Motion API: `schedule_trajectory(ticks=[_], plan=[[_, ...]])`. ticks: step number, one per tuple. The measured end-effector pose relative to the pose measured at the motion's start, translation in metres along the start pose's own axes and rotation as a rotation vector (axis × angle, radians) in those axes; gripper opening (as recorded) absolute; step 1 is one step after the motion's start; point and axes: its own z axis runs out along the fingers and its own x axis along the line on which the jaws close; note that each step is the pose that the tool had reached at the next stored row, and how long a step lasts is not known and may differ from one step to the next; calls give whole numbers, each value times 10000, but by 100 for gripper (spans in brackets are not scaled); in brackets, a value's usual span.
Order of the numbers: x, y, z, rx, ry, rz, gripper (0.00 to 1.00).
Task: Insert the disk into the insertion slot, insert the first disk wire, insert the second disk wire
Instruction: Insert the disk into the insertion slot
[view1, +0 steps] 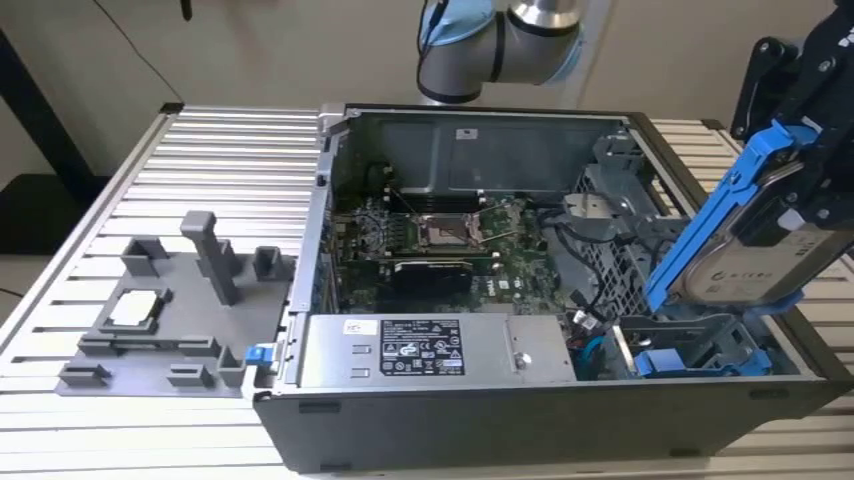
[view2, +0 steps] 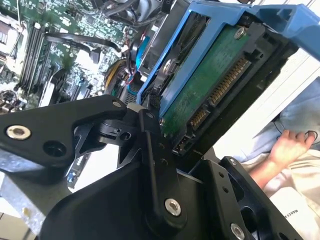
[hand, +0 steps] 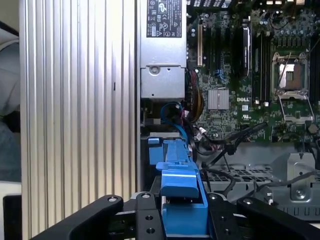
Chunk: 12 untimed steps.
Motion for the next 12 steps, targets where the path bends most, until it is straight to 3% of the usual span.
schedule_trajectory(ticks=[12], plan=[[0, -7, 168, 13, 11, -59, 33]])
